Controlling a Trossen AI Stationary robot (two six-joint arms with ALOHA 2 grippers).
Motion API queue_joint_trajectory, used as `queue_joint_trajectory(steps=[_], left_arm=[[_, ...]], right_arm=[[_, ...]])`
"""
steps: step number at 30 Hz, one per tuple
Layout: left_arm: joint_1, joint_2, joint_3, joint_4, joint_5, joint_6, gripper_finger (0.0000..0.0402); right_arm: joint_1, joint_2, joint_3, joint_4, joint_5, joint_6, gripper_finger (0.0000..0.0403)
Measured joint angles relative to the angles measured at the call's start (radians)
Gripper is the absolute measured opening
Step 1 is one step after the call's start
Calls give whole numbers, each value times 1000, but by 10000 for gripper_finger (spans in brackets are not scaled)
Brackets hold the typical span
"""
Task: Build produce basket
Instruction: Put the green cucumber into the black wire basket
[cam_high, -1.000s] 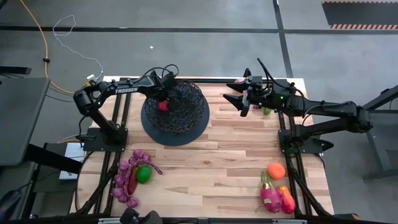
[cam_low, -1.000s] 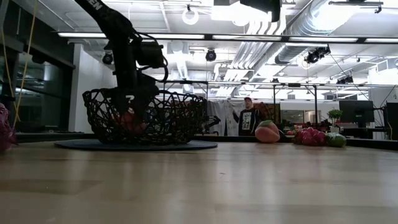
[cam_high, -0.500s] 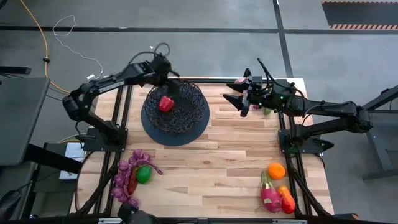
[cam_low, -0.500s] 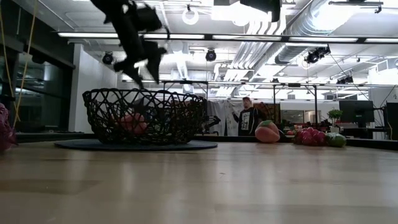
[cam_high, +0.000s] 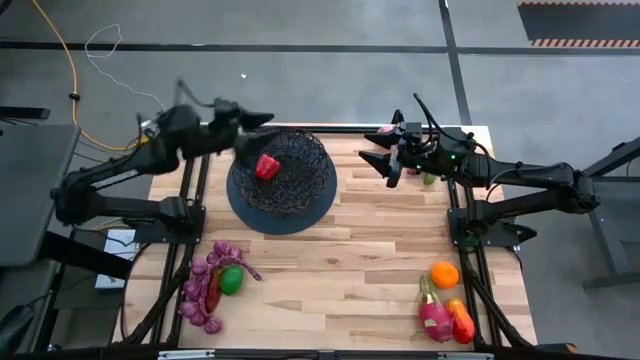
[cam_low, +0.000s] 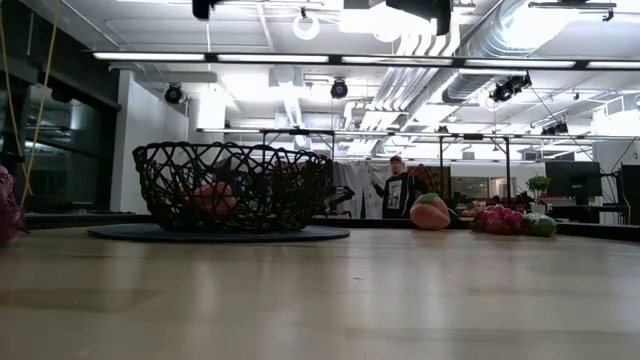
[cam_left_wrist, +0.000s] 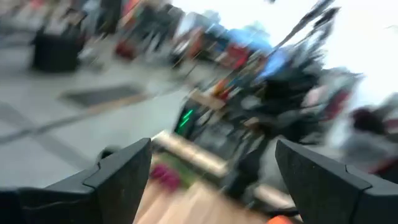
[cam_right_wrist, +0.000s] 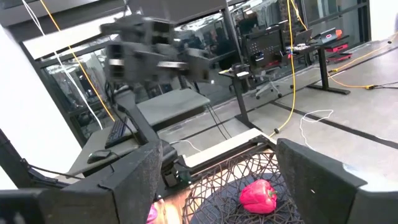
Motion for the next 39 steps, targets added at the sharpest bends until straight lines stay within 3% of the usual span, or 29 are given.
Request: queue_joint_trajectory(steps=[5, 9, 23, 29, 33, 36, 39], left_arm=[[-128, -128, -141, 170, -66, 2, 330], [-179, -173, -185, 195, -153, 7, 330], [-189, -162, -192, 193, -184, -29, 330], [-189, -149, -192, 191, -183, -35, 330], [-189, -143, -192, 191, -185, -29, 330], [-189, -144, -192, 190, -185, -26, 330], [-189, -143, -192, 190, -185, -25, 330]], right_arm=[[0, 0, 0, 0, 0, 0, 305], [0, 0, 0, 0, 0, 0, 305], [0, 0, 0, 0, 6, 8, 305], [0, 0, 0, 0, 59, 8, 305], [0, -1, 8, -50, 190, 57, 305], [-15, 12, 81, -324, 406, 191, 305], [-62, 39, 172, -638, 505, 283, 305]])
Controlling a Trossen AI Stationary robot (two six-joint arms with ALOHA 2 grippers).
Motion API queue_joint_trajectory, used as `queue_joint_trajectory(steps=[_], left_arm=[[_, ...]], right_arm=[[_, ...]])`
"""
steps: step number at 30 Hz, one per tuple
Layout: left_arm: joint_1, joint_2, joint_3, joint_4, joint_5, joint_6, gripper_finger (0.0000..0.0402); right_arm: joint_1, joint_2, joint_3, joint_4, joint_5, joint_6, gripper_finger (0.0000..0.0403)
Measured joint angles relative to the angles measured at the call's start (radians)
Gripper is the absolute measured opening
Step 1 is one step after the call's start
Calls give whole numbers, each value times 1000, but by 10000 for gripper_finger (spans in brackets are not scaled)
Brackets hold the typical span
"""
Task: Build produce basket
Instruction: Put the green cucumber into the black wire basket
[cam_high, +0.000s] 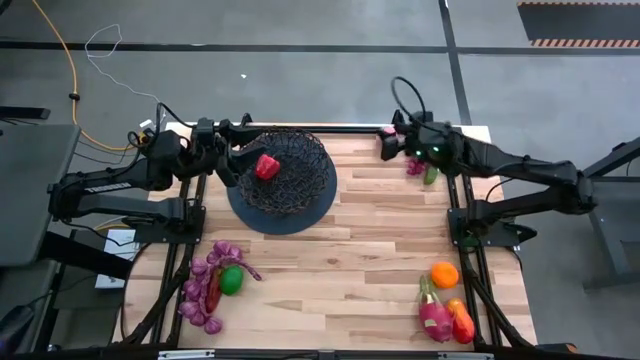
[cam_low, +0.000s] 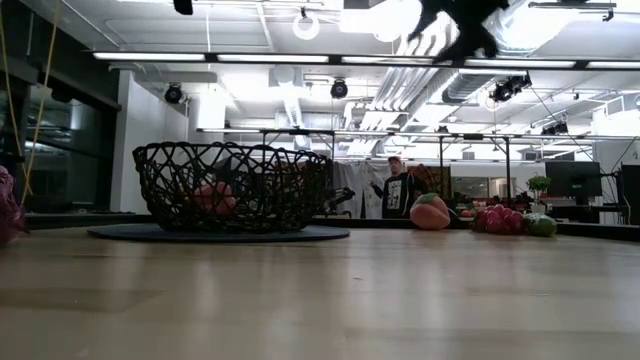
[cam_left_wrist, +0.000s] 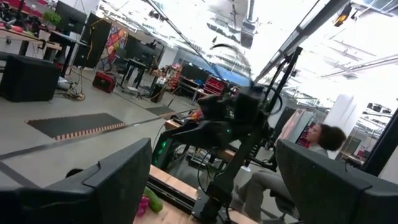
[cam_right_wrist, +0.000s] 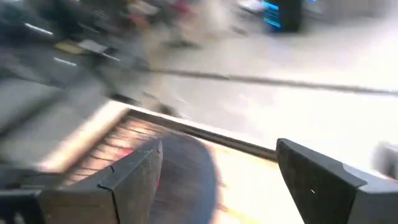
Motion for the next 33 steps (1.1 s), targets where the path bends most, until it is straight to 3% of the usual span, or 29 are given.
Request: queue_joint_trajectory(steps=[5, 10, 19, 27, 33], left_arm=[[0, 0, 0, 0, 0, 30, 330], [0, 0, 0, 0, 0, 33, 330], [0, 0, 0, 0, -2, 33, 330], [0, 0, 0, 0, -4, 33, 330], [0, 0, 0, 0, -4, 33, 330]], right_arm=[[-111, 57, 48, -383, -21, 135, 305], [-188, 86, -67, -576, -63, 283, 305], [-252, 71, -372, -458, -148, 511, 305], [-287, 71, -479, -432, -59, 658, 305], [-341, 71, -545, -349, -61, 663, 305]])
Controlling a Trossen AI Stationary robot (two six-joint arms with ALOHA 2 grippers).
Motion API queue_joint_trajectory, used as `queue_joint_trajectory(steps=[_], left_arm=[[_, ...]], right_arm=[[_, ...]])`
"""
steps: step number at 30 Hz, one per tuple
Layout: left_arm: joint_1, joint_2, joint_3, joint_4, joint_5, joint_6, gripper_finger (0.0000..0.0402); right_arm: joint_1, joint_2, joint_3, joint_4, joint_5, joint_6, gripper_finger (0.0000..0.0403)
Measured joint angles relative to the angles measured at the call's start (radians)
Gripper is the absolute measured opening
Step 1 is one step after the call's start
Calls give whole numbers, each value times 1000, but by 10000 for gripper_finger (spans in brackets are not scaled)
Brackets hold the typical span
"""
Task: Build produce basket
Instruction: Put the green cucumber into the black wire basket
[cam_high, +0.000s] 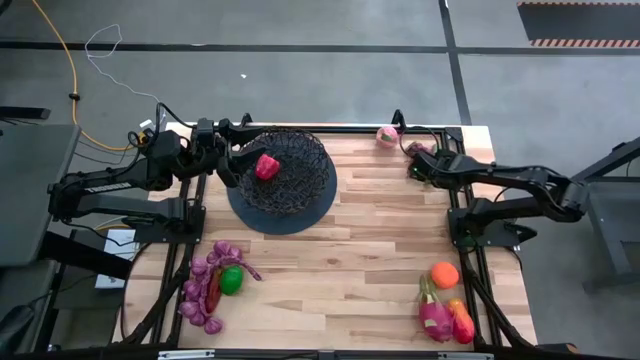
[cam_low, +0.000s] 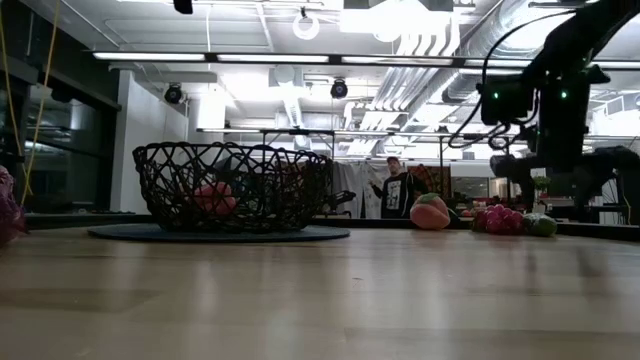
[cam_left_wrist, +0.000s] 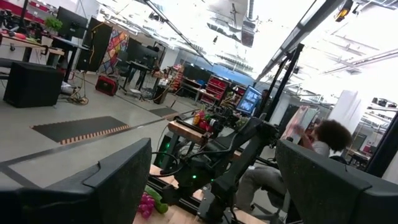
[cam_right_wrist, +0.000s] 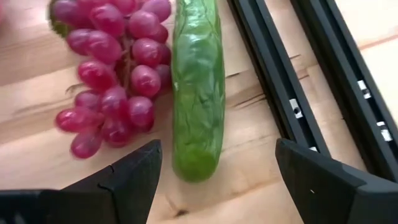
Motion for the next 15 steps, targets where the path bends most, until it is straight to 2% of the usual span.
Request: queue_joint_trajectory(steps=[7, 15], left_arm=[[0, 0, 0, 0, -6, 0, 330], [0, 0, 0, 0, -26, 0, 330]], right_arm=[[-69, 0, -65, 150, -34, -20, 305], [-130, 62, -68, 237, -84, -85, 299]])
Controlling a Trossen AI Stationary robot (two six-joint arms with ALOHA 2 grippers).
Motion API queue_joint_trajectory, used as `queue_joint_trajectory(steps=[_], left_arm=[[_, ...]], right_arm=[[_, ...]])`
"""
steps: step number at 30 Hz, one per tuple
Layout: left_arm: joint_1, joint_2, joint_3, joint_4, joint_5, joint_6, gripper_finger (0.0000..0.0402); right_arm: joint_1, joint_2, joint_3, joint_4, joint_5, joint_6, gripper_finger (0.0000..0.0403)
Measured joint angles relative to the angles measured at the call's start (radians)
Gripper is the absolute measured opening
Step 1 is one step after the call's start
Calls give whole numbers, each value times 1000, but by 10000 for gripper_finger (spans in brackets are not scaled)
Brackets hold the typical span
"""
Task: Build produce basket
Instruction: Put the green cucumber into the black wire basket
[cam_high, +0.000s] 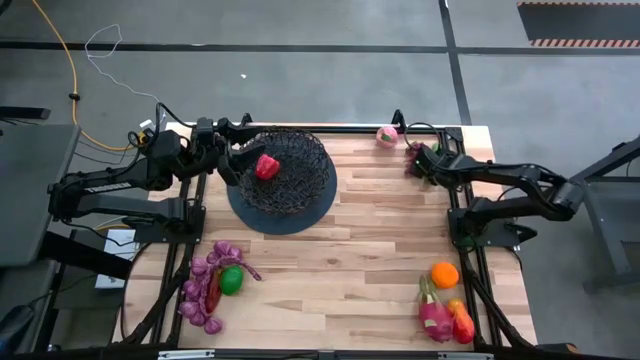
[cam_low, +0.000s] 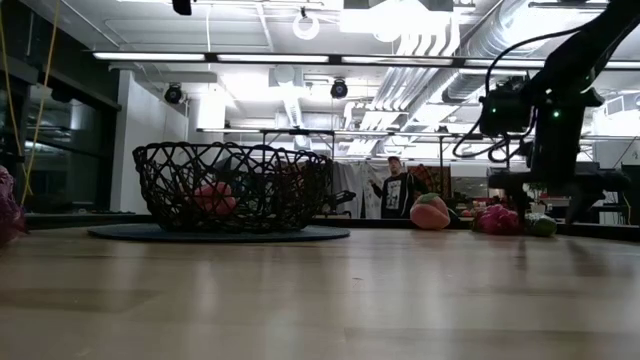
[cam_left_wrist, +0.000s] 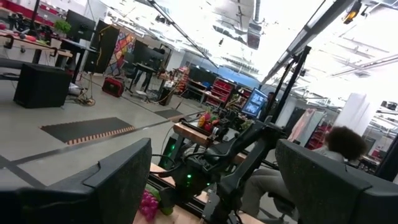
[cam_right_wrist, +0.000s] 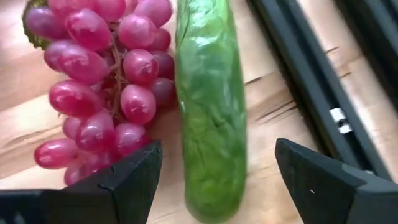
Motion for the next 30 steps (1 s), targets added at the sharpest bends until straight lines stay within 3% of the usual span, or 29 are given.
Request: queue_joint_trajectory(steps=[8, 17, 23, 30], left_arm=[[0, 0, 0, 0, 0, 0, 330], [0, 0, 0, 0, -23, 0, 330], [0, 0, 0, 0, -23, 0, 330], [0, 0, 0, 0, -22, 19, 330]], right_arm=[[-21, 91, 4, 17, -18, -4, 232], [-21, 34, 0, -10, -25, -48, 107], [-10, -109, 19, -68, -34, -72, 103], [32, -307, 189, -112, 36, -270, 112]])
